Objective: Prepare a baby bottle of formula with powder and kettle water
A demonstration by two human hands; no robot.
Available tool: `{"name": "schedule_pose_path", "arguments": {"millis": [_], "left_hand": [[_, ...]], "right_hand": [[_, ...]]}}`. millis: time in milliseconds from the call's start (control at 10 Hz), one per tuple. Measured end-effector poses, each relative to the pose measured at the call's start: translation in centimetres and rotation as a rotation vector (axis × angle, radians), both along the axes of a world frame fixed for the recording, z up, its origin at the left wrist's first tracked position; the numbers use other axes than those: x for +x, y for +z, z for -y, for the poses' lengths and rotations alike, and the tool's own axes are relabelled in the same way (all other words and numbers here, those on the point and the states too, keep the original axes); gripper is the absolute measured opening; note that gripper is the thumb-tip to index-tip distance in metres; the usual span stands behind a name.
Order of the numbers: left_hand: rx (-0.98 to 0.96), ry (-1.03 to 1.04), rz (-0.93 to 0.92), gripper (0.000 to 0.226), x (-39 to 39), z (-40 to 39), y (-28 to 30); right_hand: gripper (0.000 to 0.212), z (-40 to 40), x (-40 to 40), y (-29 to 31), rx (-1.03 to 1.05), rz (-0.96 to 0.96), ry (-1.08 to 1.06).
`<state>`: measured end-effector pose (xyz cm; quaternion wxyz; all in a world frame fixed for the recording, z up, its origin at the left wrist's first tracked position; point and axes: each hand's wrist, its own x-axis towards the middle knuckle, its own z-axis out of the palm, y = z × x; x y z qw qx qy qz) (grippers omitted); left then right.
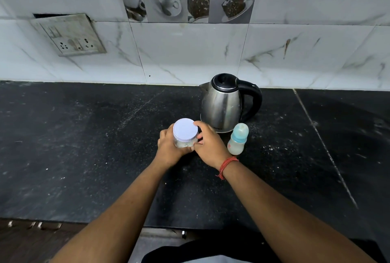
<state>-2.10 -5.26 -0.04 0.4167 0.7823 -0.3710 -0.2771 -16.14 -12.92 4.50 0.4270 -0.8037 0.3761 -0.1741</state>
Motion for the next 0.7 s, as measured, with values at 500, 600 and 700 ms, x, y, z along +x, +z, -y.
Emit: {"name": "schedule_pose_path", "arguments": {"millis": [500, 600, 700], "left_hand": [[0.037, -0.085, -0.051, 0.110, 1.2, 0.3, -2.2], [0.092, -0.063, -0.029, 0.126, 1.1, -0.5, -1.8], [0.059, -0.065, 0.039, 0.120, 1.4, -1.5, -1.8]], "right_hand": [[0.068, 1.1, 0.4, -2.4, 0.065, -0.046, -0.010], [0.067, 1.0, 0.1, -2.5, 0.034, -0.044, -0.027], [0.064, 1.2, 0.0, -2.7, 0.000, -0.042, -0.053]]}}
